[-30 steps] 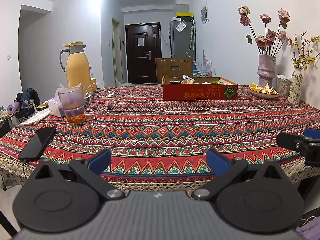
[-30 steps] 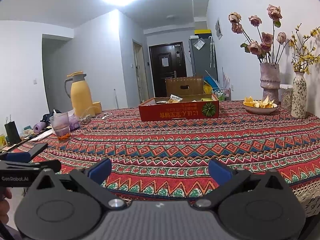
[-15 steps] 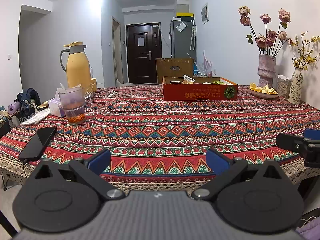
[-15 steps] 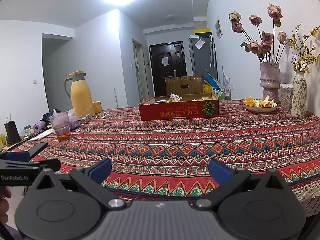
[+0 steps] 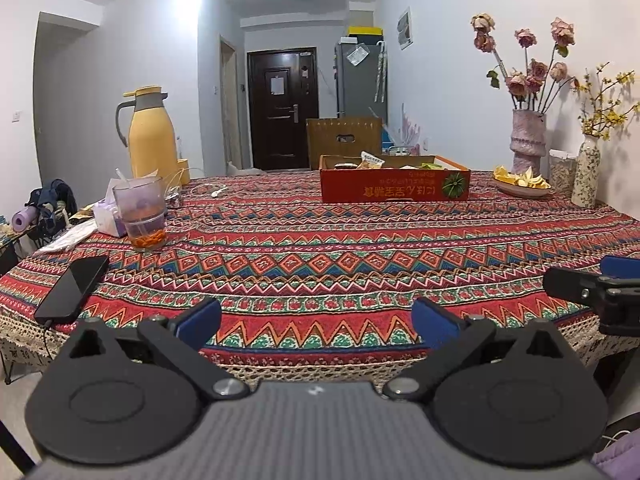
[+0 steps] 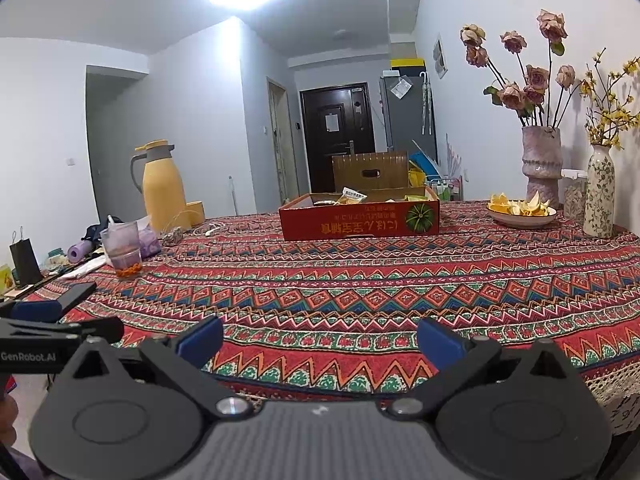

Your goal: Organize snacks

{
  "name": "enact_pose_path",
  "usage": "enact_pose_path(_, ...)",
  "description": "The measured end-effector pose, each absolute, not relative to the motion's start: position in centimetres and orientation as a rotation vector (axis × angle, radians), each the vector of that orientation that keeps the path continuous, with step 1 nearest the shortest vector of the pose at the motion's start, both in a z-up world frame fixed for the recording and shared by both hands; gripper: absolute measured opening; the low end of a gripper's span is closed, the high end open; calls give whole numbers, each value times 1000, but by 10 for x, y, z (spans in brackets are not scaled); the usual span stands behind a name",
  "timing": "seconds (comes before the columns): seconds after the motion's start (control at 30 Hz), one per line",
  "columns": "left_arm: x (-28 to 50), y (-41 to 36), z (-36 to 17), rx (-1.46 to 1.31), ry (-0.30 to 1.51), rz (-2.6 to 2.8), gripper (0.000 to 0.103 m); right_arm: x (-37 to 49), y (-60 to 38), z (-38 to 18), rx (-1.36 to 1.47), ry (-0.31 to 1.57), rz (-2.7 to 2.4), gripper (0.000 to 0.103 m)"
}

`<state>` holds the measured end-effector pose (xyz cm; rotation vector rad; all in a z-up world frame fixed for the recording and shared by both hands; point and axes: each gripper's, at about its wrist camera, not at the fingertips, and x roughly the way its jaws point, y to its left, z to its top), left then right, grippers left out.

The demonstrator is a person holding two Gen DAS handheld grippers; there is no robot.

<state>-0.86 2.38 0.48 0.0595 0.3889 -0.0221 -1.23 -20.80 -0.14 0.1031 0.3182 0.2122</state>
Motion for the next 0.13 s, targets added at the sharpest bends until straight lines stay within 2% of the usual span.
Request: enact_pose_path(0.13, -8, 23, 3, 62, 393, -30, 103, -11, -208, -2, 105, 326, 214, 103)
